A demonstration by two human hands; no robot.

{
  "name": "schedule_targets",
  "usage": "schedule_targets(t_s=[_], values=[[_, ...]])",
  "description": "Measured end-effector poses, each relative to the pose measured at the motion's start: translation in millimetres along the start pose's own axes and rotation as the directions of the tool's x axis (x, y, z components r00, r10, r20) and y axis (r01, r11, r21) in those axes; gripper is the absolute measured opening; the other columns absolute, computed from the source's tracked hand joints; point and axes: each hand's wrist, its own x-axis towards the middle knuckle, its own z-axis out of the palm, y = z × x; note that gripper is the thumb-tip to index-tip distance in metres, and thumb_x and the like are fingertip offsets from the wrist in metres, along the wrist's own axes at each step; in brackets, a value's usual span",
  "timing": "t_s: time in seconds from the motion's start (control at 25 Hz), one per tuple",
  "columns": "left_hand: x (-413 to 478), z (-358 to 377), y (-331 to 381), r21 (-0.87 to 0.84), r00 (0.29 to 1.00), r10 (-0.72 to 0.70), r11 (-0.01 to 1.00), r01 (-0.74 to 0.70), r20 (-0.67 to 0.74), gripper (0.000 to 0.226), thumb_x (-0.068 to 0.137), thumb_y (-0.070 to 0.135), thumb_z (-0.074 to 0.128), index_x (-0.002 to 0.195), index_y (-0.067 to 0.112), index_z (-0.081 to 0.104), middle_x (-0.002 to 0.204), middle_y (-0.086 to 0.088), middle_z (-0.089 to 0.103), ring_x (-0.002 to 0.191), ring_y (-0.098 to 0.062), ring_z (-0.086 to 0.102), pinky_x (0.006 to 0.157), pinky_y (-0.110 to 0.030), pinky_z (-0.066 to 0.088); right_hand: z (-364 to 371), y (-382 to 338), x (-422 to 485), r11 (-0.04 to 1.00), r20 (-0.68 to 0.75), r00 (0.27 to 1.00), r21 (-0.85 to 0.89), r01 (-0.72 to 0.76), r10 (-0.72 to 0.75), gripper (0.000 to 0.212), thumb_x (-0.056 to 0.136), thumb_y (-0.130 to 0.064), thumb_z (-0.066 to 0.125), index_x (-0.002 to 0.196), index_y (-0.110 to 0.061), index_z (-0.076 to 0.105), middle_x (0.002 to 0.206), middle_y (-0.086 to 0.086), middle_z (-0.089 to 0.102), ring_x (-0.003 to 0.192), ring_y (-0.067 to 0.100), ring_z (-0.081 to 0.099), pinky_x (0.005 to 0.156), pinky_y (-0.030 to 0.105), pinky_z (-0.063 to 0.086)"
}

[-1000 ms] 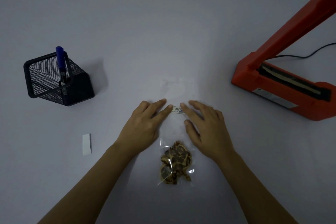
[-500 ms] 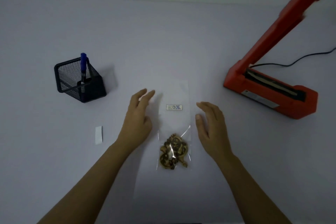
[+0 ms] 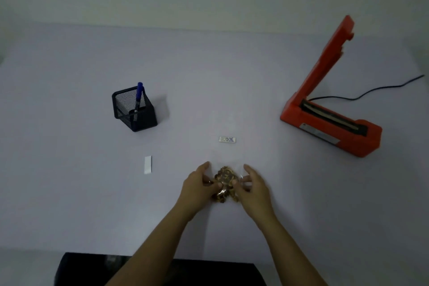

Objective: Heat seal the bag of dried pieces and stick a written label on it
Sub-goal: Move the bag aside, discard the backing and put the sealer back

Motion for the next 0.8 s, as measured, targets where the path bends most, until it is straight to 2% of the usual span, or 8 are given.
schedule_targets(t_s=[0.08, 0.16, 0.24, 0.4, 0.48, 0.68, 0.8], values=[[0, -4, 5, -0.087, 0.997, -0.053, 0.995, 0.057, 0.051, 0.07, 0.083, 0.019, 0.067, 0.143, 0.02, 0.031, 0.091, -0.002, 0.063, 0.079, -0.012, 0.058, 0.063, -0.02, 0.045, -4, -2, 6, 0.995, 0.07, 0.996, 0.08, -0.061, 0.055, 0.057, 0.086, -0.016, 0.063, 0.137, -0.016, 0.04, 0.096, -0.001, 0.056, 0.087, 0.012, 0.058, 0.086, 0.037, 0.052], [3, -11, 12, -0.163, 0.992, -0.091, 0.981, 0.105, 0.09, 0.07, 0.084, 0.019, 0.066, 0.144, 0.022, 0.029, 0.095, -0.005, 0.062, 0.076, -0.014, 0.058, 0.059, -0.022, 0.045, -8, -9, 13, 0.977, 0.136, 0.985, 0.165, -0.133, 0.111, 0.057, 0.087, -0.022, 0.062, 0.139, -0.02, 0.038, 0.103, -0.001, 0.054, 0.097, 0.016, 0.058, 0.087, 0.04, 0.053], [7, -18, 20, -0.217, 0.987, -0.118, 0.966, 0.14, 0.109, 0.069, 0.085, 0.018, 0.064, 0.144, 0.024, 0.028, 0.101, -0.01, 0.06, 0.079, -0.018, 0.057, 0.059, -0.025, 0.045, -10, -17, 20, 0.964, 0.165, 0.978, 0.21, -0.161, 0.128, 0.057, 0.087, -0.025, 0.062, 0.139, -0.021, 0.038, 0.109, 0.002, 0.053, 0.102, 0.02, 0.058, 0.076, 0.033, 0.053], [30, -34, 46, -0.27, 0.992, -0.087, 0.957, 0.108, 0.091, 0.067, 0.086, 0.016, 0.062, 0.144, 0.025, 0.029, 0.1, -0.009, 0.057, 0.08, -0.022, 0.056, 0.058, -0.029, 0.043, -11, -49, 45, 0.965, 0.128, 0.99, 0.248, -0.088, 0.058, 0.053, 0.087, -0.019, 0.063, 0.136, -0.021, 0.041, 0.105, 0.003, 0.051, 0.095, 0.019, 0.057, 0.056, 0.019, 0.048], [53, -47, 63, -0.292, 0.995, -0.067, 0.953, 0.085, 0.074, 0.068, 0.086, 0.015, 0.063, 0.144, 0.025, 0.029, 0.101, -0.008, 0.057, 0.079, -0.022, 0.057, 0.057, -0.029, 0.043, -11, -71, 70, 0.963, 0.112, 0.993, 0.263, -0.058, 0.029, 0.052, 0.087, -0.018, 0.063, 0.135, -0.022, 0.042, 0.107, 0.006, 0.051, 0.095, 0.019, 0.057, 0.054, 0.017, 0.048], [131, -79, 102, -0.316, 0.998, -0.027, 0.948, 0.045, 0.063, 0.069, 0.084, 0.013, 0.064, 0.143, 0.026, 0.031, 0.088, -0.006, 0.056, 0.065, -0.017, 0.05, 0.048, -0.024, 0.036, -3, -118, 143, 0.959, 0.048, 0.999, 0.285, 0.005, -0.019, 0.051, 0.086, -0.018, 0.063, 0.134, -0.023, 0.043, 0.105, 0.004, 0.054, 0.095, 0.019, 0.059, 0.067, 0.026, 0.054], [184, -92, 118, -0.309, 0.999, 0.005, 0.951, 0.006, 0.035, 0.07, 0.083, 0.013, 0.064, 0.143, 0.027, 0.031, 0.086, -0.006, 0.059, 0.065, -0.015, 0.052, 0.046, -0.02, 0.037, 5, -136, 198, 0.958, 0.037, 0.999, 0.287, 0.013, -0.024, 0.056, 0.086, -0.018, 0.064, 0.136, -0.022, 0.041, 0.104, 0.003, 0.057, 0.099, 0.02, 0.06, 0.082, 0.039, 0.055]])
